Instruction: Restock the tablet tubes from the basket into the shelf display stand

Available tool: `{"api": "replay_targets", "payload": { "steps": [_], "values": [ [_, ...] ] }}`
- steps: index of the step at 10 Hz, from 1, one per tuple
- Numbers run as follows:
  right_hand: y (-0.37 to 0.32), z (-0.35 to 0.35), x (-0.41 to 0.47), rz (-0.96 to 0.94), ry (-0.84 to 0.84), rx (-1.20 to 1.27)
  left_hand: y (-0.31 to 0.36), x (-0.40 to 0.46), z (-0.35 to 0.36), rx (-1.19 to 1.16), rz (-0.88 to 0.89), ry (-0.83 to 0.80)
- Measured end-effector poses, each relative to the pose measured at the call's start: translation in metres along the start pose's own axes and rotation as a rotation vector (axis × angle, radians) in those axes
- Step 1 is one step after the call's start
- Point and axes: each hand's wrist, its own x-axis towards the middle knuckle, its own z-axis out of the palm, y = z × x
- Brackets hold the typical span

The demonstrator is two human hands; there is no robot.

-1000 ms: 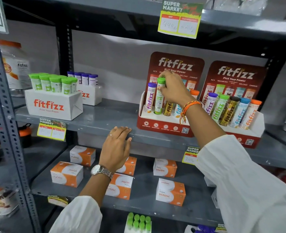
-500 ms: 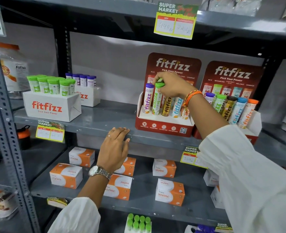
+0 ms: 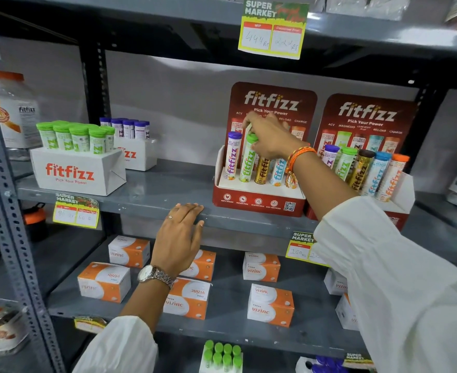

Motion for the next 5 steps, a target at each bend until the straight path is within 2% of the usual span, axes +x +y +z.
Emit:
{"api": "replay_targets", "payload": {
  "steps": [4, 5],
  "values": [
    [-0.002, 0.009, 0.003, -0.016, -0.007, 0.034, 0.000, 0.000, 0.001, -0.002, 0.010, 0.007],
    [0.009, 0.004, -0.013, -0.004, 0.103, 0.251, -0.001, -0.001, 0.001, 0.003, -0.013, -0.006]
  ]
}}
